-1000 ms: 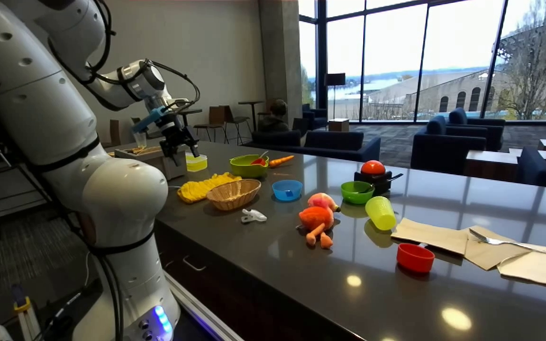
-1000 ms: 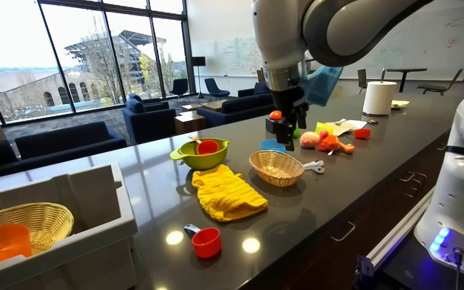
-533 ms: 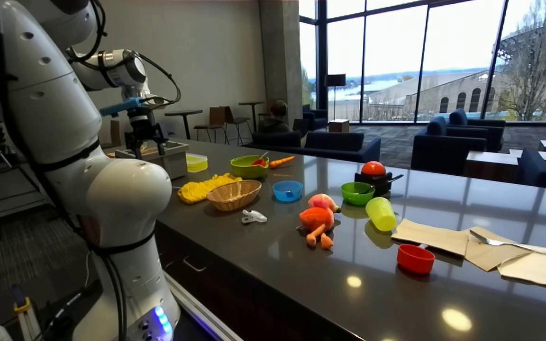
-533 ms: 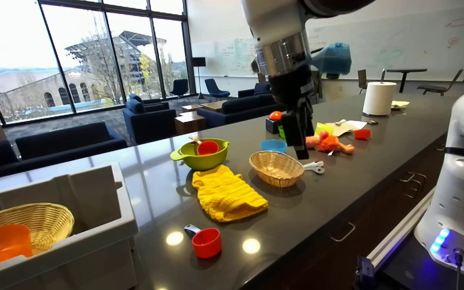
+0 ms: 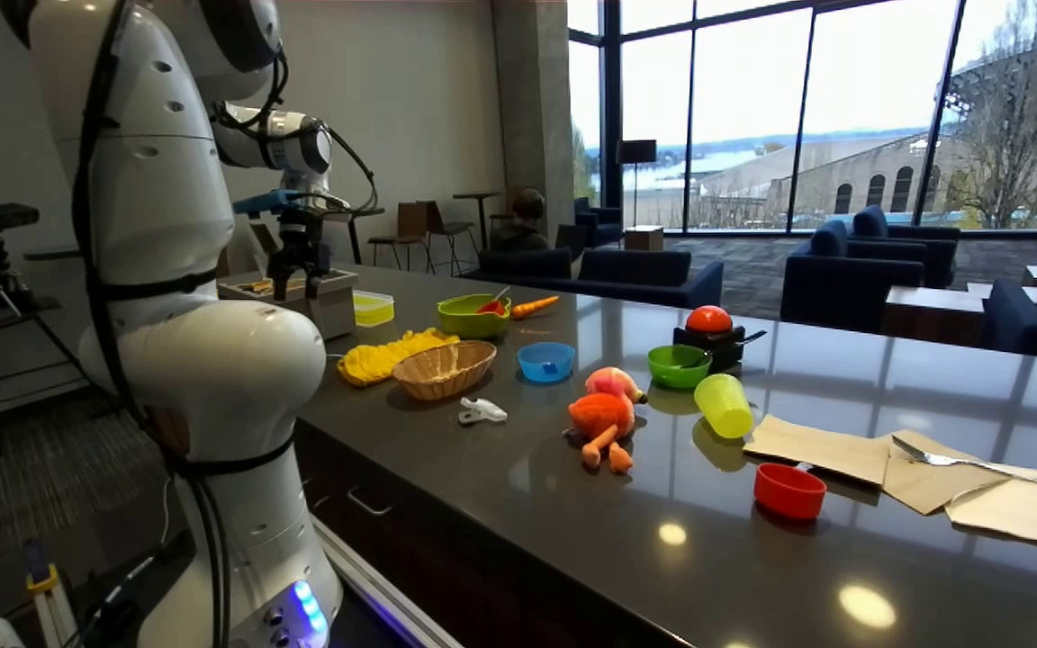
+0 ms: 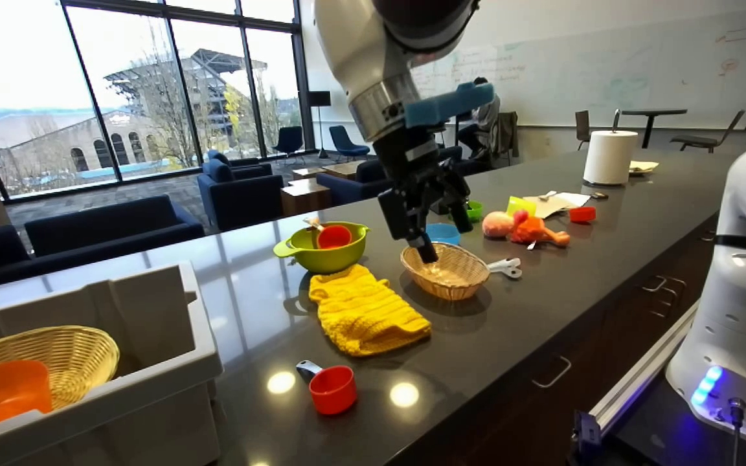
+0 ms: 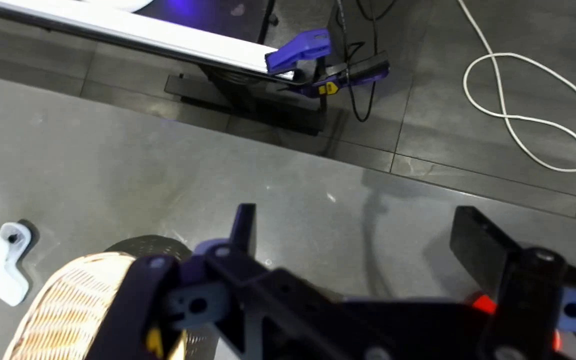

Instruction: Fold the yellow cloth halfway

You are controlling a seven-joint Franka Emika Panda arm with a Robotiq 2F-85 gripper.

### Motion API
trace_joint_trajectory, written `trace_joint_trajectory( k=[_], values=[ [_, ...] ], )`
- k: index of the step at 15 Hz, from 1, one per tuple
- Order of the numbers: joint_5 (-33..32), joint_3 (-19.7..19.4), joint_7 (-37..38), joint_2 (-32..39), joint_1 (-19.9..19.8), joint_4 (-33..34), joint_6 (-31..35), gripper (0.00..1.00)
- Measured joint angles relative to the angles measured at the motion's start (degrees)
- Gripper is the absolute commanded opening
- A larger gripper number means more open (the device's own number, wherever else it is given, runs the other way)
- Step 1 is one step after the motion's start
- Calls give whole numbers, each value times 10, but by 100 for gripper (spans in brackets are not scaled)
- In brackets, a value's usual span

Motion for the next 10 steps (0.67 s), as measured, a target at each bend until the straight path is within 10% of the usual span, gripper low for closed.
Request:
trace_joint_trajectory(
  k=[10],
  values=[
    [-20,-65,108,80,21,-44,240,100]
  ],
)
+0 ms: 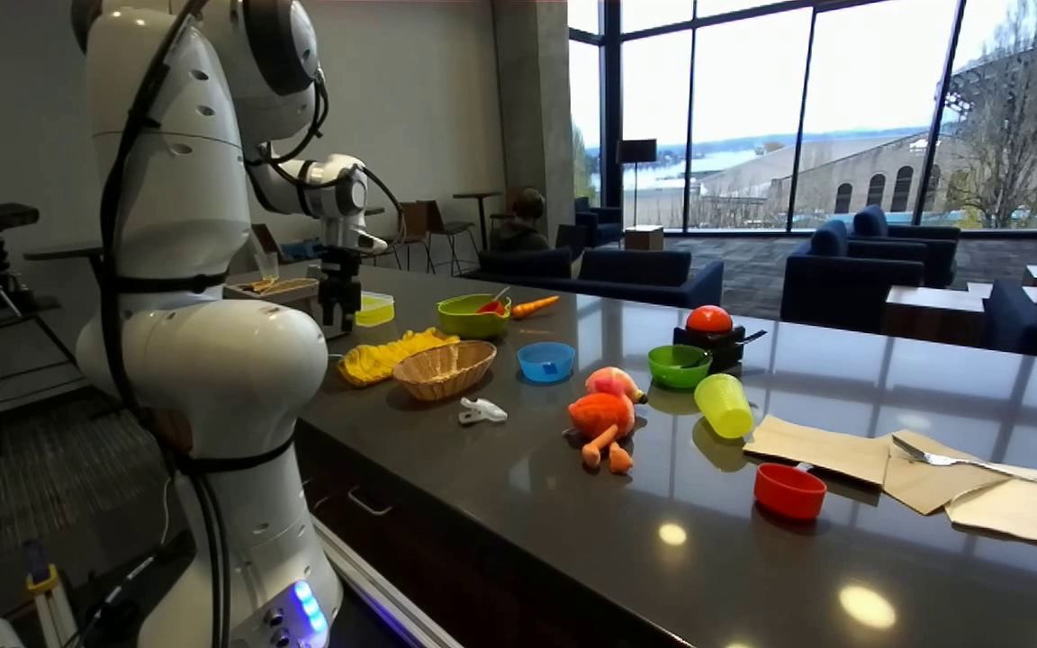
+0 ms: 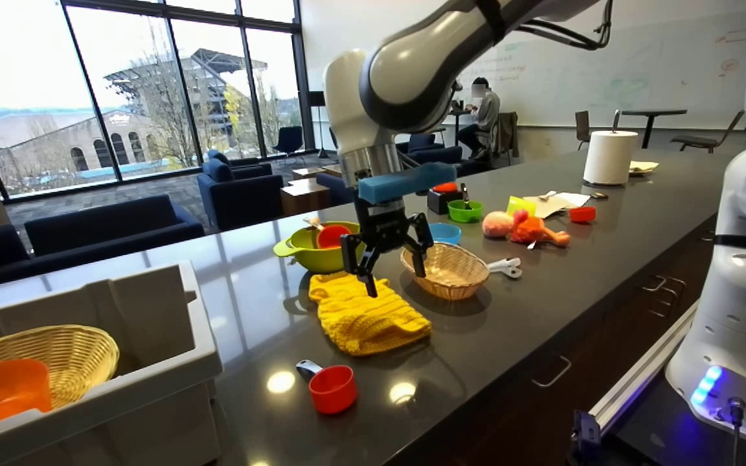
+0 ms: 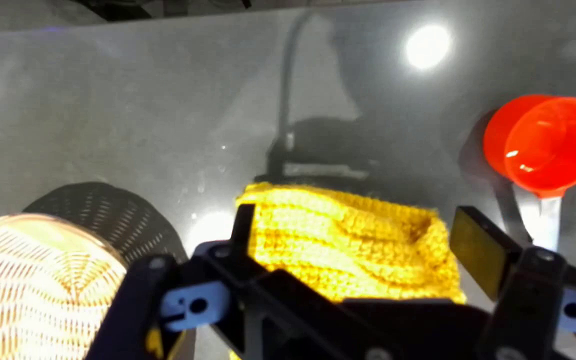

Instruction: Fold the yellow cloth halfway

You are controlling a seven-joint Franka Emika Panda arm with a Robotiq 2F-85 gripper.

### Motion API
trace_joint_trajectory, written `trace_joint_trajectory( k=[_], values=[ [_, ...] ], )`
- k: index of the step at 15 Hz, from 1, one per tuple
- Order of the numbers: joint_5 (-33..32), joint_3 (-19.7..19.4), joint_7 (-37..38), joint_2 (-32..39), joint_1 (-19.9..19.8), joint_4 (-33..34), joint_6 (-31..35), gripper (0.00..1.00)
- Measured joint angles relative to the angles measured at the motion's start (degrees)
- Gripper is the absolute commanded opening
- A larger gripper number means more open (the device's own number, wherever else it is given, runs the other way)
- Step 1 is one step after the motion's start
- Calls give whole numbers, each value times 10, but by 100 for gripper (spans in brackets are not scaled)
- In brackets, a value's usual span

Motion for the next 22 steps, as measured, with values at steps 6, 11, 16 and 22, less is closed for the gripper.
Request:
trace_joint_trajectory(
  k=[6,11,16,22],
  values=[
    [-45,-33,8,-19,-3,-91,117,100],
    [-149,-25,33,-74,9,-178,235,100],
    [-189,5,61,-119,15,-216,285,100],
    [-345,56,174,-116,19,-215,277,100]
  ],
)
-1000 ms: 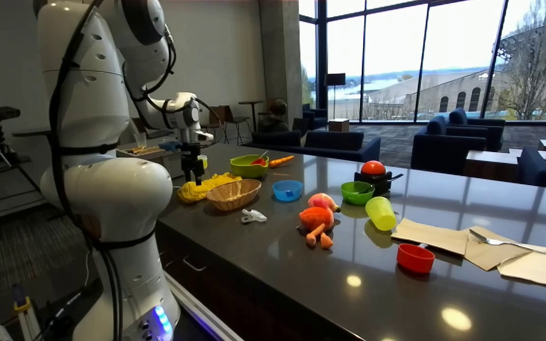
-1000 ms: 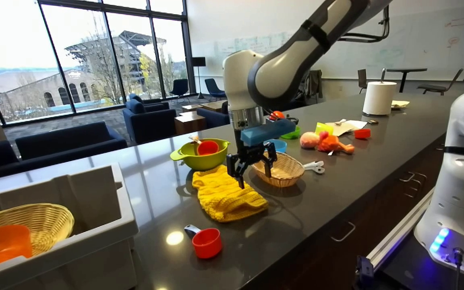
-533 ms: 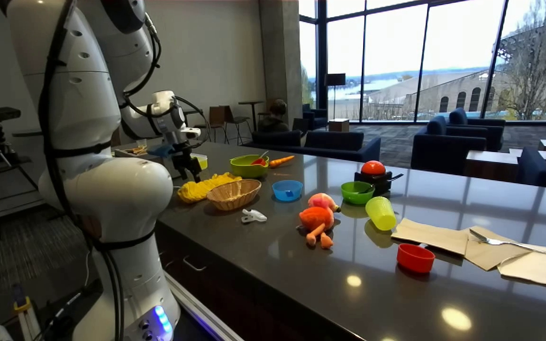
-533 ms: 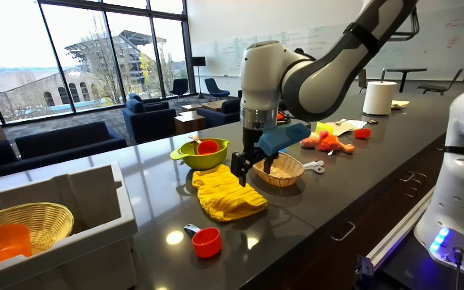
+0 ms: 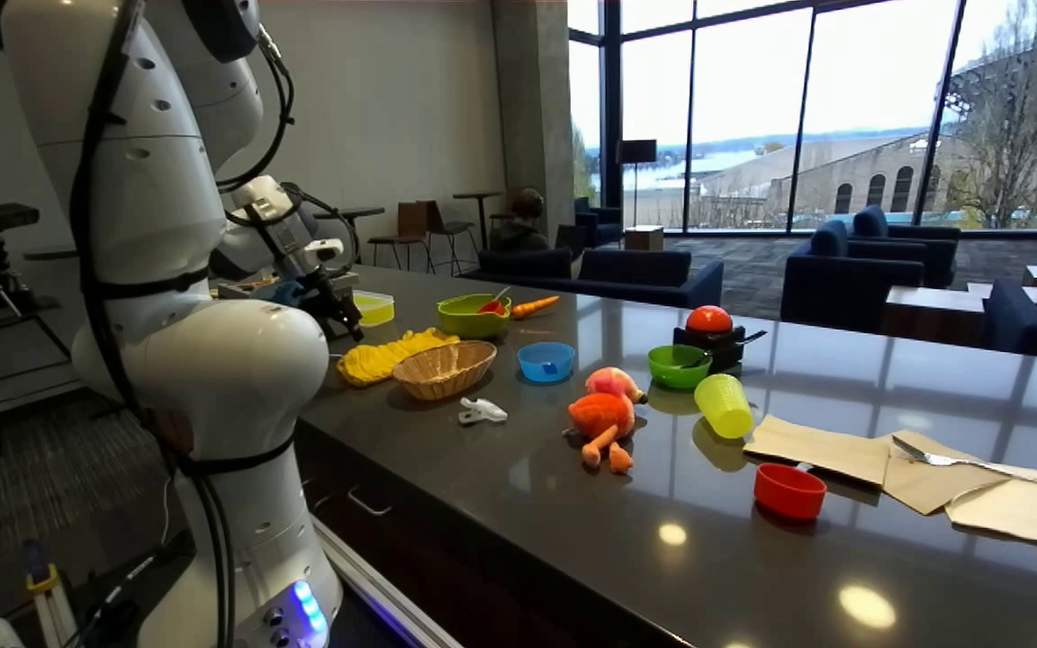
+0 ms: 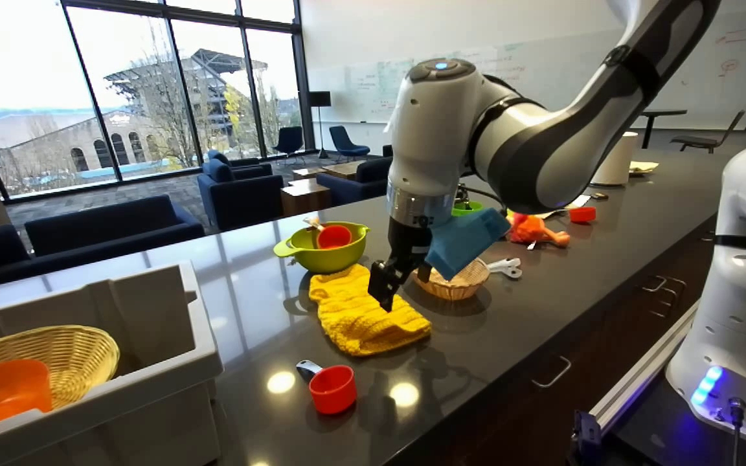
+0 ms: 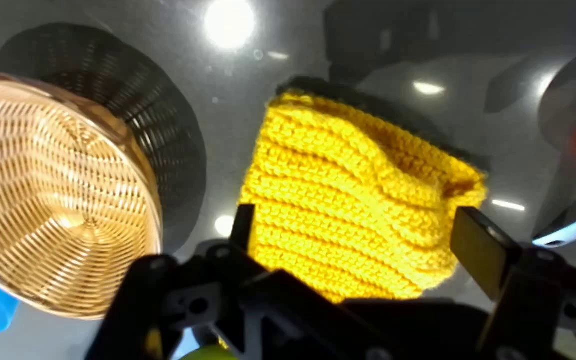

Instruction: Fold the yellow cloth halfway

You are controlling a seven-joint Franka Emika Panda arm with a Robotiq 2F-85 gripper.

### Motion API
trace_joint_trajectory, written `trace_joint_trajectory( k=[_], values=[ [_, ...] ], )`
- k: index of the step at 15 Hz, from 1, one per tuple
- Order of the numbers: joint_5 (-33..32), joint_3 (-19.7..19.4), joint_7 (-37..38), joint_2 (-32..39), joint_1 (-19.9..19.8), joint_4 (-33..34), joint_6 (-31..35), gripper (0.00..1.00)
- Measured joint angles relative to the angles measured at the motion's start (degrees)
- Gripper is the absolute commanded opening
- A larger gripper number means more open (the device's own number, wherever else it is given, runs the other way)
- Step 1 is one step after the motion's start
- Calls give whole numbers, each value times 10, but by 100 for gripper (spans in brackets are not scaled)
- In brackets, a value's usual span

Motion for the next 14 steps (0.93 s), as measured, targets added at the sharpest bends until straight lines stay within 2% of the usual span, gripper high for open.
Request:
trace_joint_trajectory(
  k=[4,6,8,12,14],
  values=[
    [-184,3,126,24,-1,9,-49,100],
    [-221,-3,157,45,-1,23,-75,100],
    [-188,-7,150,69,-1,41,-92,100],
    [4,-7,51,109,2,97,-122,100],
    [75,-9,17,121,3,124,-136,100]
  ],
)
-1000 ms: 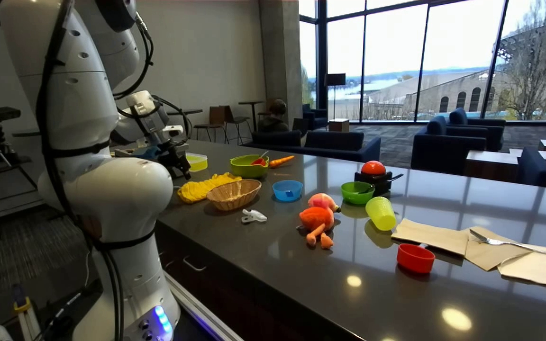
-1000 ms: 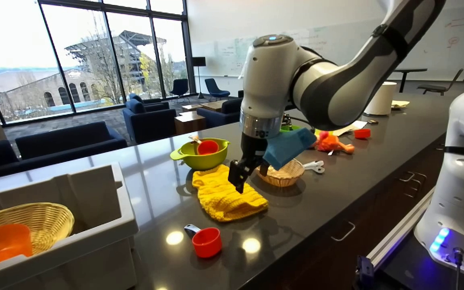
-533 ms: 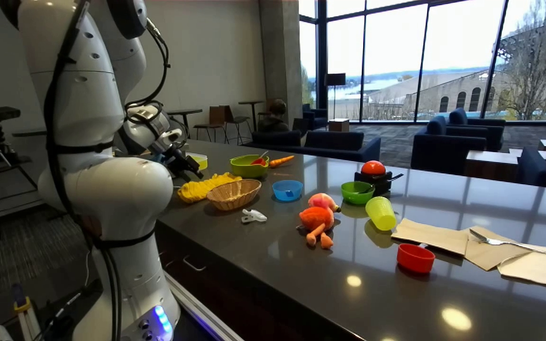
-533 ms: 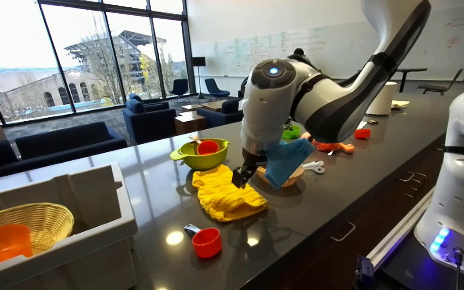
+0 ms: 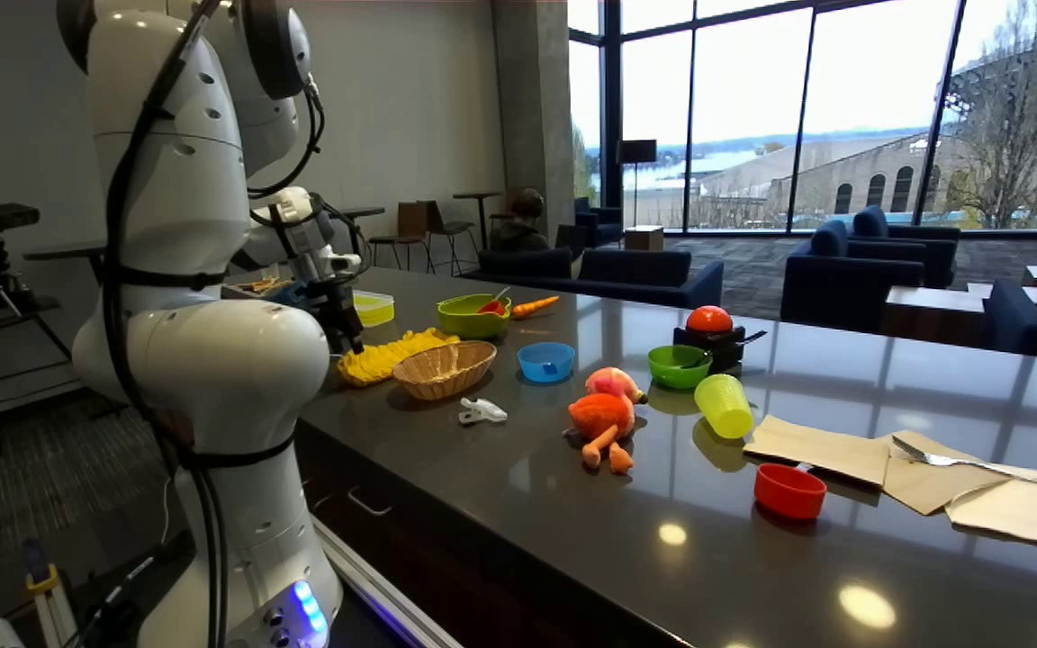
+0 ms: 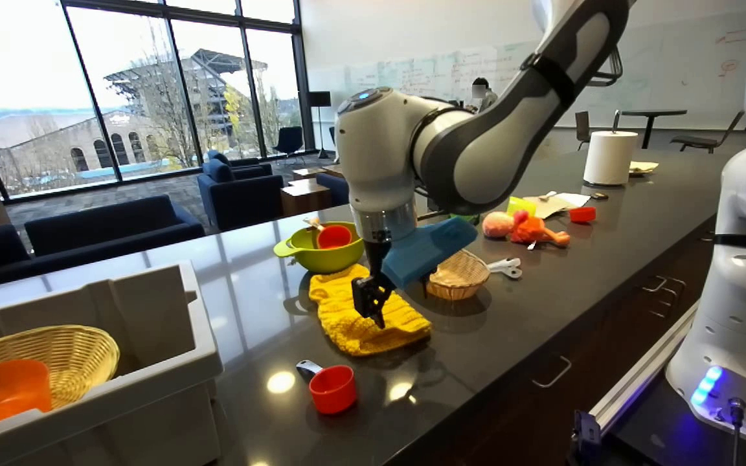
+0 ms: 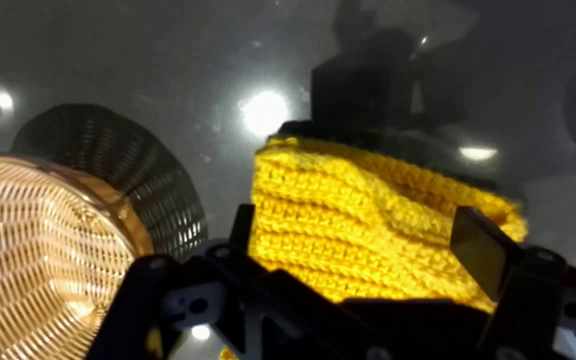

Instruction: Fold the yellow cloth halfway

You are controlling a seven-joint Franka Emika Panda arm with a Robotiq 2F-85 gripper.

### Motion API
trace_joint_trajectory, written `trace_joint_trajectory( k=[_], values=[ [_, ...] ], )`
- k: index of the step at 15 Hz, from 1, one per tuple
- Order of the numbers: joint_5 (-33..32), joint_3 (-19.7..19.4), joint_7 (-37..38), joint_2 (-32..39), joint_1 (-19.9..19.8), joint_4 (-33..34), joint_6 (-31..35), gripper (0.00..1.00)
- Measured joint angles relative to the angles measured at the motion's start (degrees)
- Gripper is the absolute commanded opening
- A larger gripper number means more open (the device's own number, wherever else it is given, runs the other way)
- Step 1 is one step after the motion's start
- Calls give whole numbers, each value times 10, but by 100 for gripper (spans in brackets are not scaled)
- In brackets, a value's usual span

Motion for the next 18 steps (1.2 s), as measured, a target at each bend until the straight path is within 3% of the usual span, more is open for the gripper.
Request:
trace_joint_trajectory(
  k=[4,18],
  values=[
    [38,-13,-17,11,7,24,-8,100],
    [99,-44,-33,41,13,3,-9,100]
  ],
)
